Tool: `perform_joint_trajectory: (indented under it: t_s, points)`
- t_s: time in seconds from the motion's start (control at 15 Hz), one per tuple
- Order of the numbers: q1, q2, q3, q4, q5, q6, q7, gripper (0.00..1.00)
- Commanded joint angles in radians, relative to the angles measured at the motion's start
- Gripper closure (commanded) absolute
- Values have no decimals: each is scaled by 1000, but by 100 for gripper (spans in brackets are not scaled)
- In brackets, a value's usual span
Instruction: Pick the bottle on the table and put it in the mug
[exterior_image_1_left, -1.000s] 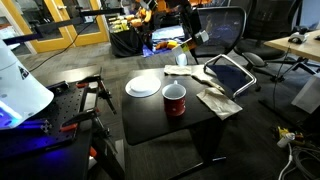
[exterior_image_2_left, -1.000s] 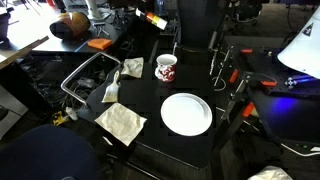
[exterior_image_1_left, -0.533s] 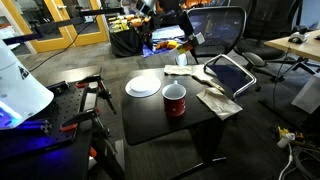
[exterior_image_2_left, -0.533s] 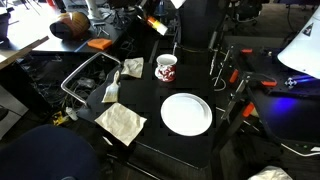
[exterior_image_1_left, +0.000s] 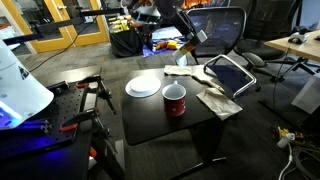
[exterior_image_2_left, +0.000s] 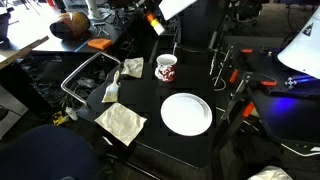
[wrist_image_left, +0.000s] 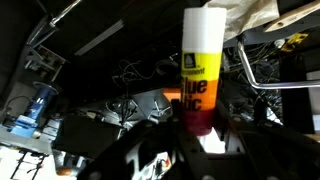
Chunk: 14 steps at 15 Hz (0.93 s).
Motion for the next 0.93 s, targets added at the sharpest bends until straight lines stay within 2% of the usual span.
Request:
perform_joint_trajectory:
  t_s: [0.0,0.2,0.33,0.53,0.87]
  points:
    - [-126,8,180,16,-57,-163,189,92]
    - [-176,27,279,23,-47,-306,290,92]
    - [-197,44,321,29,-30,-381,336,92]
    - [-220,78,359,41,-21,-441,383,92]
    - [-247,146,382,72,-16,-472,453,92]
